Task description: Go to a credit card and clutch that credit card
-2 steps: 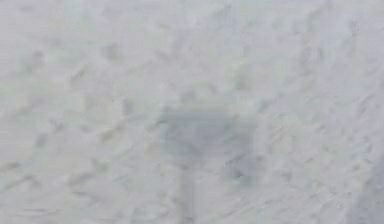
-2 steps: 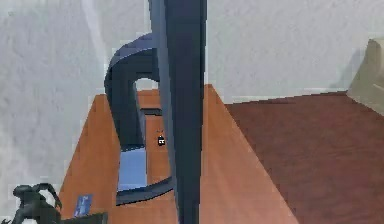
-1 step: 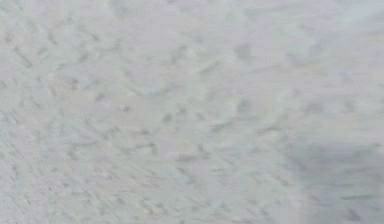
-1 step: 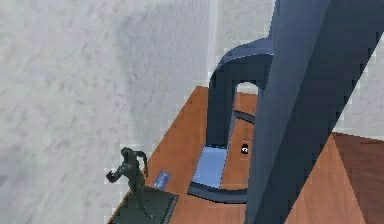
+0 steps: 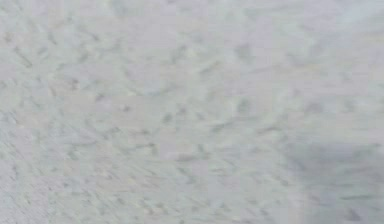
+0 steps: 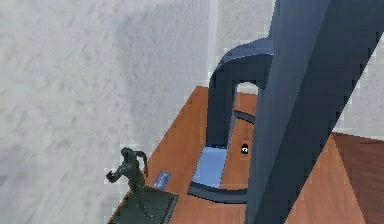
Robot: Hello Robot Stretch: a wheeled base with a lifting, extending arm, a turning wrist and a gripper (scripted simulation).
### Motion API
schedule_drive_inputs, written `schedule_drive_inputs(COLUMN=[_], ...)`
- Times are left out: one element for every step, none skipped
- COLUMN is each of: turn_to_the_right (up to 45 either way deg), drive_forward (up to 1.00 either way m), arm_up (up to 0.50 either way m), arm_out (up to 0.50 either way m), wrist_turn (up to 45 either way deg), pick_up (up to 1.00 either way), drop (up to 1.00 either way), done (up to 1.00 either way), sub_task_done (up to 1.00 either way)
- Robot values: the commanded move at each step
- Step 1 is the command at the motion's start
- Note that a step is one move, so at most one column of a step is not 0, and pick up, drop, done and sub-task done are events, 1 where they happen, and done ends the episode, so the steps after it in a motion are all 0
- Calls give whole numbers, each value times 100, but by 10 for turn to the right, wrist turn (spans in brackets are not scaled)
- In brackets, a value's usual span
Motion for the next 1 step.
schedule_drive_inputs(turn_to_the_right=[0], drive_forward=[0], arm_up=[28], arm_out=[0], wrist_turn=[0], pick_up=[0], drop=[0], done=[0], sub_task_done=[0])
